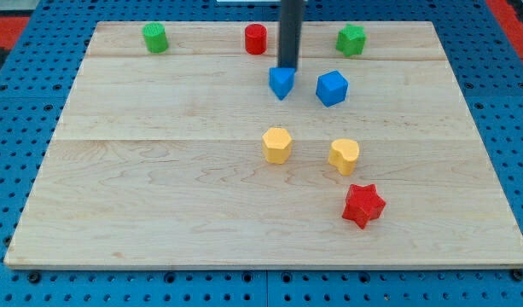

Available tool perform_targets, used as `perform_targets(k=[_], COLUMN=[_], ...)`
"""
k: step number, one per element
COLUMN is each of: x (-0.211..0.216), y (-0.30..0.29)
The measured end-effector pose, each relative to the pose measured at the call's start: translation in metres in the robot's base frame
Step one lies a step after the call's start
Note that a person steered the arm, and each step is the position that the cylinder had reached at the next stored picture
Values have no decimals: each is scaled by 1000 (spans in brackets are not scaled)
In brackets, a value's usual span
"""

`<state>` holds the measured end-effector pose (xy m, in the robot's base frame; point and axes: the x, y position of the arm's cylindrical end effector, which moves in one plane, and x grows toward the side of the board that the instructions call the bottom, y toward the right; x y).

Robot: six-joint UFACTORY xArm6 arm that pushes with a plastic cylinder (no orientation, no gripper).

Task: Drag the triangle to the center left

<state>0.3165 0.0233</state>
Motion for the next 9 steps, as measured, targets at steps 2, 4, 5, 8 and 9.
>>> perform_targets(k=[2, 4, 5, 8, 9], x=[13, 50, 58, 61, 61], y=[35, -62, -140, -221, -222])
